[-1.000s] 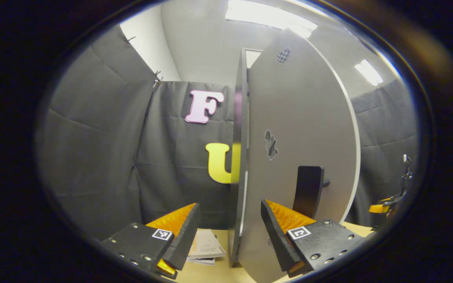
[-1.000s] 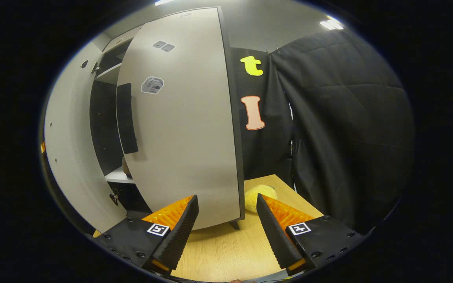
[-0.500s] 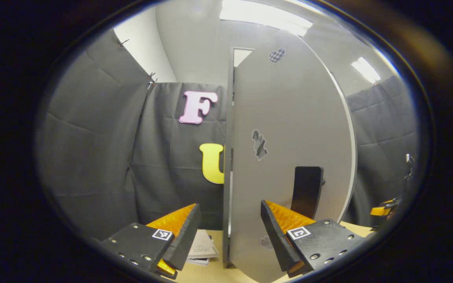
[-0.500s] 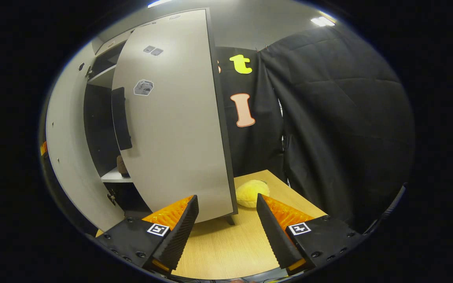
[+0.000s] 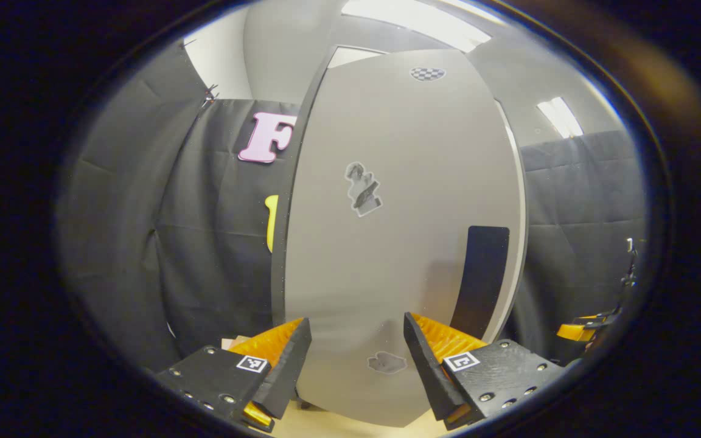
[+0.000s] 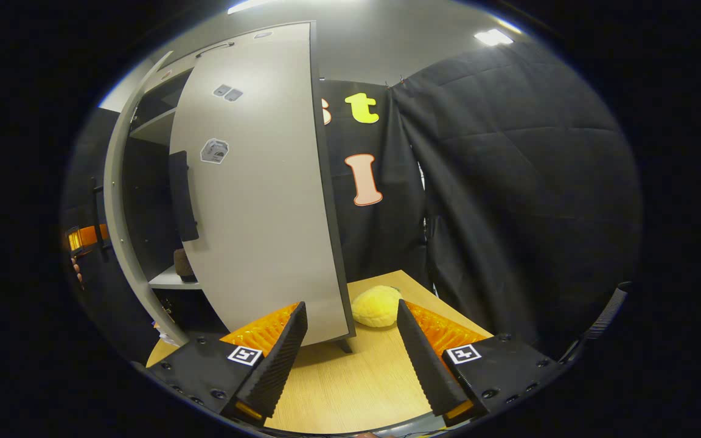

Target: Grab one shoe with the right hand and put it into the shoe cabinet, grab the other shoe with the left hand and put it into the shoe cabinet; then close the right door with the right hand and the left door with the left hand.

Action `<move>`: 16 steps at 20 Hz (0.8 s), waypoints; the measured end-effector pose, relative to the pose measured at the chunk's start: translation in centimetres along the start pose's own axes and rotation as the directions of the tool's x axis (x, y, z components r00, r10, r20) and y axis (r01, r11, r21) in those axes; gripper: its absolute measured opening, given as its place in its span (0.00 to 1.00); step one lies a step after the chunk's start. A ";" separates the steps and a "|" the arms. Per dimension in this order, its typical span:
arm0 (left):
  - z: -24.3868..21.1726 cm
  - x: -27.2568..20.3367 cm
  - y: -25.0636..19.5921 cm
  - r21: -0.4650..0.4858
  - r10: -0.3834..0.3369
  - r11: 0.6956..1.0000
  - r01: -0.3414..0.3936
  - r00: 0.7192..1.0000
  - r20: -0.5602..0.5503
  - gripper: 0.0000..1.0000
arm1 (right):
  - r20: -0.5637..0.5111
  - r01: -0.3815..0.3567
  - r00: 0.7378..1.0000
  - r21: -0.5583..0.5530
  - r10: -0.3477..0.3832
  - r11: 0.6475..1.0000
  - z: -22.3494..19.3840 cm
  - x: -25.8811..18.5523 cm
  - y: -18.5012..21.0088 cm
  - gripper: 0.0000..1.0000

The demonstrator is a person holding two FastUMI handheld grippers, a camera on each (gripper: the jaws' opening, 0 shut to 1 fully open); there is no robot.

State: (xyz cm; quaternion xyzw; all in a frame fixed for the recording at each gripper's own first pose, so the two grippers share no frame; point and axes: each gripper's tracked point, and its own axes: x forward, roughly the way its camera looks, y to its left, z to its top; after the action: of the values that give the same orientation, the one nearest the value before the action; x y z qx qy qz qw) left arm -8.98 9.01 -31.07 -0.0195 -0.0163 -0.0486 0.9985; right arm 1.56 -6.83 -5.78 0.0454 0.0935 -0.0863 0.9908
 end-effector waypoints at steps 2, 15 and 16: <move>-0.1 0.0 -0.4 0.042 0.008 0.999 -0.009 1.000 0.004 0.96 | 0.023 0.023 0.999 0.029 -0.023 0.999 0.2 -0.7 -0.9 0.94; -3.0 -5.3 1.2 0.068 0.166 0.984 -0.164 0.986 -0.022 0.95 | 0.044 -0.078 0.996 0.004 0.077 0.997 1.3 -0.2 3.6 0.94; -3.3 -5.8 1.3 0.098 0.190 0.978 -0.187 0.981 -0.025 0.95 | 0.050 -0.095 0.994 -0.007 0.095 0.995 1.8 0.0 4.4 0.94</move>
State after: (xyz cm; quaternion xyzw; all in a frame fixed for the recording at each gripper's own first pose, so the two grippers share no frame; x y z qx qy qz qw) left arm -14.48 10.76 -34.66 0.0273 0.0006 0.0468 0.9985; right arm 2.70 -2.67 -3.68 0.0455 0.0667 -0.0400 0.9959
